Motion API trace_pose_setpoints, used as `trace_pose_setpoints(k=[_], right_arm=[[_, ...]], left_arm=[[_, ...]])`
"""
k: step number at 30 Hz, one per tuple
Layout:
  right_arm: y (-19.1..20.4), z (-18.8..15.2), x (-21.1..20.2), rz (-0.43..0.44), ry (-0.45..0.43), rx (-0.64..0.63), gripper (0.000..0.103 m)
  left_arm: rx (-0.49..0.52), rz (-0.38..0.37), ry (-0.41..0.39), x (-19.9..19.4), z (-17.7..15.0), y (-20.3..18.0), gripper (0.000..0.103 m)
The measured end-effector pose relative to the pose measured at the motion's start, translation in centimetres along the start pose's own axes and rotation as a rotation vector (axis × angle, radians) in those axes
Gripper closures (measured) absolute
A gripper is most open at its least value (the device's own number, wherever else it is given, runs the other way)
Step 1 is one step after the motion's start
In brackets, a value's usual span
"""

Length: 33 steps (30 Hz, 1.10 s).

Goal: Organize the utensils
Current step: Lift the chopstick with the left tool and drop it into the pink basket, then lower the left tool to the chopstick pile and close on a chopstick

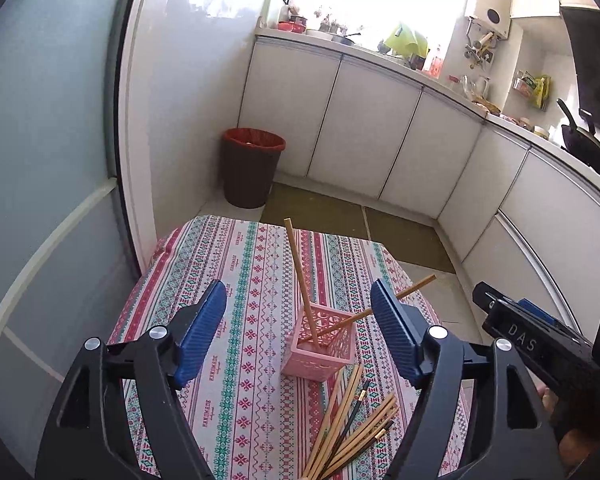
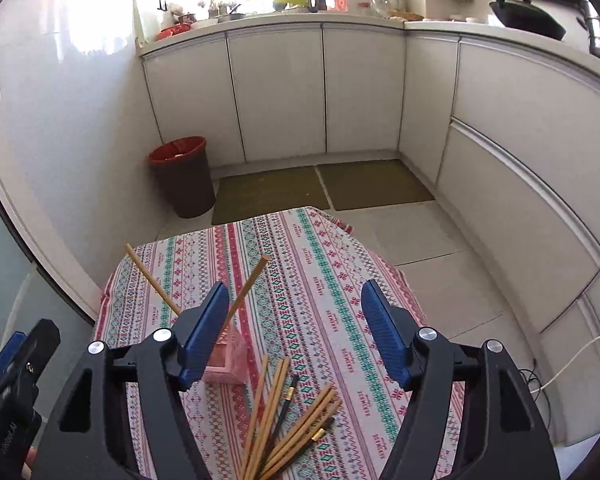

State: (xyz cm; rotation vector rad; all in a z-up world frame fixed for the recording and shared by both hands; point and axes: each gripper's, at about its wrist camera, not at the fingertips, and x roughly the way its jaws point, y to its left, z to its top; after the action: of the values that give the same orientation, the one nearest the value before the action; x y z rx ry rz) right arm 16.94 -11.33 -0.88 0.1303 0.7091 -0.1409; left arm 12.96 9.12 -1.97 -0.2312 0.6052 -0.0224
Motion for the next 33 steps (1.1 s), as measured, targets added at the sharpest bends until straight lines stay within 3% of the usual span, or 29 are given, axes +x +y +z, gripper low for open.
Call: trace_pose_setpoints(k=[2,5,6,8,12,15,19,24,27,30,33], right_arm=[[-0.6,-0.7,-0.8,-0.019,-0.016,-0.015,0.028],[-1.6,-1.9,-1.9,-0.030,-0.034,-0.020,0.022],[-1.9,-2.3,-2.3,-0.032,-0.040,-0.022,0.015],[-2.9,-3.3,-3.0,-0.043,-0.054,-0.025,0.008],[-5.2,-5.7,-3.8,-0.101,-0.055,-0.042,0.007],[-8.2,-8.3,-3.8,-0.137,-0.007,-0.039,0.007],[-13.3,-12.2,-3.6,-0.185,0.054,0.031,0.007],[-18.0,-15.9,-2.7,-0.197,0.096,0.122,0.007],[-20.6,-16.9,-1.2,-0.081,0.173,0.299,0.007],[-21.9,-17.3,-0.7,-0.083,0.139,0.380,0.007],[-23.0,-17.9,0.7,-0.061,0.180,0.469,0.007]], left_arm=[[0.012,0.011,0.000,-0.3,-0.4,-0.5,0.028],[0.037,0.029,0.000,-0.5,-1.1,-1.1,0.017],[0.049,0.042,0.003,-0.4,-1.5,-1.3,0.010],[0.079,0.058,0.020,-0.1,-2.4,-1.8,0.007],[0.196,0.018,0.197,2.1,-5.4,-3.6,0.007],[0.281,-0.067,0.388,4.6,-8.2,-5.6,0.007],[0.356,-0.110,0.564,7.9,-11.7,-8.7,0.007],[0.439,-0.102,0.684,11.5,-13.8,-12.1,0.007],[0.433,-0.098,0.751,14.4,-14.1,-13.3,0.008],[0.412,-0.088,0.795,17.2,-14.2,-13.8,0.014],[0.414,-0.097,0.829,19.6,-14.1,-14.6,0.015]])
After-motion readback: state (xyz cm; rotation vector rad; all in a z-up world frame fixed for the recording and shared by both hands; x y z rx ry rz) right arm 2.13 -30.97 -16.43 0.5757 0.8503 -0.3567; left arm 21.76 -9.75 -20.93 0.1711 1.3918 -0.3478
